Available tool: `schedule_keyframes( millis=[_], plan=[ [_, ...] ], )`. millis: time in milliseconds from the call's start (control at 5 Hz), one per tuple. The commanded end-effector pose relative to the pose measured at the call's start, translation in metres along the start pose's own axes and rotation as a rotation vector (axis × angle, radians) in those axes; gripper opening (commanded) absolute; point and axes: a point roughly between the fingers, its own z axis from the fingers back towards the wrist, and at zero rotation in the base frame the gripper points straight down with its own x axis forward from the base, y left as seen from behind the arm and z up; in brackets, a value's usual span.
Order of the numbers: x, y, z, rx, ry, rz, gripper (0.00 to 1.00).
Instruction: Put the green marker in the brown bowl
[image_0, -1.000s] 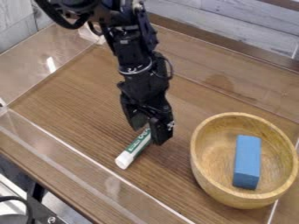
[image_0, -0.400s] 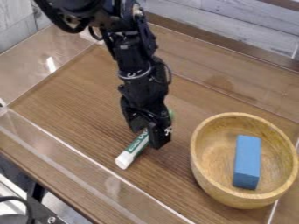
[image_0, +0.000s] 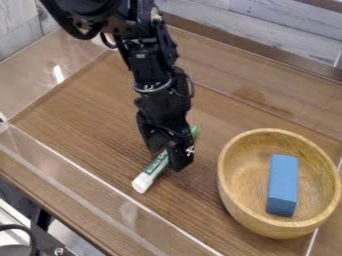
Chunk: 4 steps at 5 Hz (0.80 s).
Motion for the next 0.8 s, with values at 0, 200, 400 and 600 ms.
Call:
schedule_keyframes(
  millis=[0,200,400,600],
  plan=[
    [0.0066,0.0053,0.0062,0.02,-0.028,-0.008,1.0],
    [0.0073,0.0062,0.005,0.021,-0.025,-0.014,1.0],
    [0.0081,0.007,0.0031,0.021,-0.024,-0.02,1.0],
    [0.0094,0.0077,0.0021,0.022,-0.023,-0.024,0.0]
  ],
)
